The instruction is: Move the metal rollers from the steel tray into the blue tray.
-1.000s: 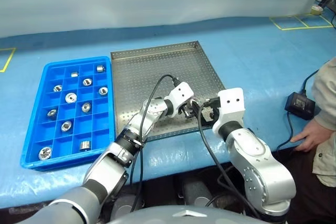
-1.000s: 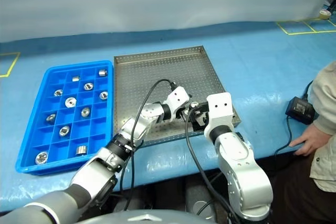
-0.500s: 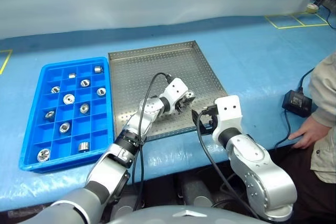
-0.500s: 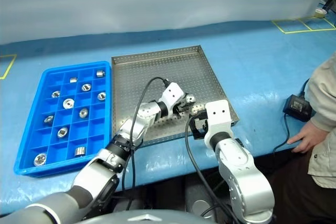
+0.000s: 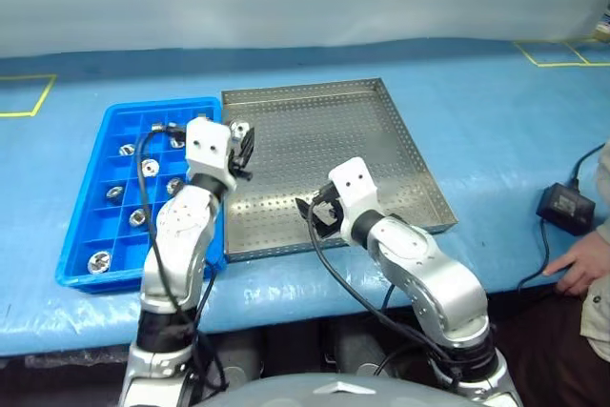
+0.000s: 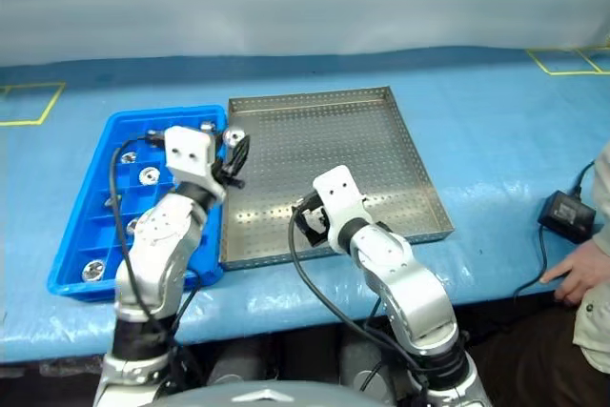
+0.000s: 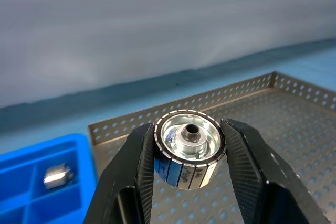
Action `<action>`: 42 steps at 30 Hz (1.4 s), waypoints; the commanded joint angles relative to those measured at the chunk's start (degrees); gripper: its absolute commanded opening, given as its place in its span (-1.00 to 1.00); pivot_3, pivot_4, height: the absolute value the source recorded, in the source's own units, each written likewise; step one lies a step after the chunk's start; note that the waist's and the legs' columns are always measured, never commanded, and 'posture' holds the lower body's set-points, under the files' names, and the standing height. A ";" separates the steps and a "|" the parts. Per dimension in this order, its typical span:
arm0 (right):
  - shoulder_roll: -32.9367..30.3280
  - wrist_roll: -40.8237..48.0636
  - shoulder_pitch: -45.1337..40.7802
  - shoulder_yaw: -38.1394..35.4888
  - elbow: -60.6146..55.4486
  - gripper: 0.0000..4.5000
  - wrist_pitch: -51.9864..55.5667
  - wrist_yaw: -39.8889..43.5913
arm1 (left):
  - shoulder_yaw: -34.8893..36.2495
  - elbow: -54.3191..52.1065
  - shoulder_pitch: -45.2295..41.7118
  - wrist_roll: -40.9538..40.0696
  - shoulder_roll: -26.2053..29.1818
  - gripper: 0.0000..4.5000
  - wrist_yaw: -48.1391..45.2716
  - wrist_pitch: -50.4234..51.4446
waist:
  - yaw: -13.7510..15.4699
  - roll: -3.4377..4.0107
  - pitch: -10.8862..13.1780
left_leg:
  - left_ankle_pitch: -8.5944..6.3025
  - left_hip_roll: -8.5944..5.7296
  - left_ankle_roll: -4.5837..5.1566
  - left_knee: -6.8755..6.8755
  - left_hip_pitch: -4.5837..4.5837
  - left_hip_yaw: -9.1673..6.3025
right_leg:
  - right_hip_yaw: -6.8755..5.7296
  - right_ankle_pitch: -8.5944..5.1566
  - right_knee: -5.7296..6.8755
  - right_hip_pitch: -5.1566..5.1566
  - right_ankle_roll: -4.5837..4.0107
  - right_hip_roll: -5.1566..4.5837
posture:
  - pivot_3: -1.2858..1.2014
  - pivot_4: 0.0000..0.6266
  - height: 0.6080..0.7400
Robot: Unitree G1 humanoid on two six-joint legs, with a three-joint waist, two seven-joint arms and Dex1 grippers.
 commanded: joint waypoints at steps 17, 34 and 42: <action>-0.15 0.53 -0.44 3.05 2.60 1.00 -4.51 3.46 | 5.00 -9.74 15.54 -1.23 1.84 0.09 3.30 10.09 | 3.17 -0.21 -0.07 | 0.01 0.02 -0.01 0.00 0.00 -0.04 | -0.08 -0.22 -0.01 0.02 -0.30 -0.04 | 0.16 -0.52 1.00; 0.66 0.55 0.24 1.84 1.41 1.00 -3.76 1.83 | 4.81 -10.23 14.62 -6.33 2.34 0.99 1.55 12.59 | 3.10 -0.23 -0.08 | 0.01 -0.01 0.00 0.01 0.00 -0.03 | -0.08 -0.24 -0.02 0.03 -0.32 -0.09 | 0.14 -0.52 1.00; 0.70 0.93 -0.48 1.69 0.71 1.00 -3.61 2.28 | 8.91 -12.60 13.42 -6.39 1.70 0.99 4.27 10.70 | 3.02 -0.24 -0.08 | 0.01 0.01 0.00 0.00 0.00 -0.03 | -0.08 -0.24 -0.02 0.02 -0.34 -0.07 | 0.15 -0.52 1.00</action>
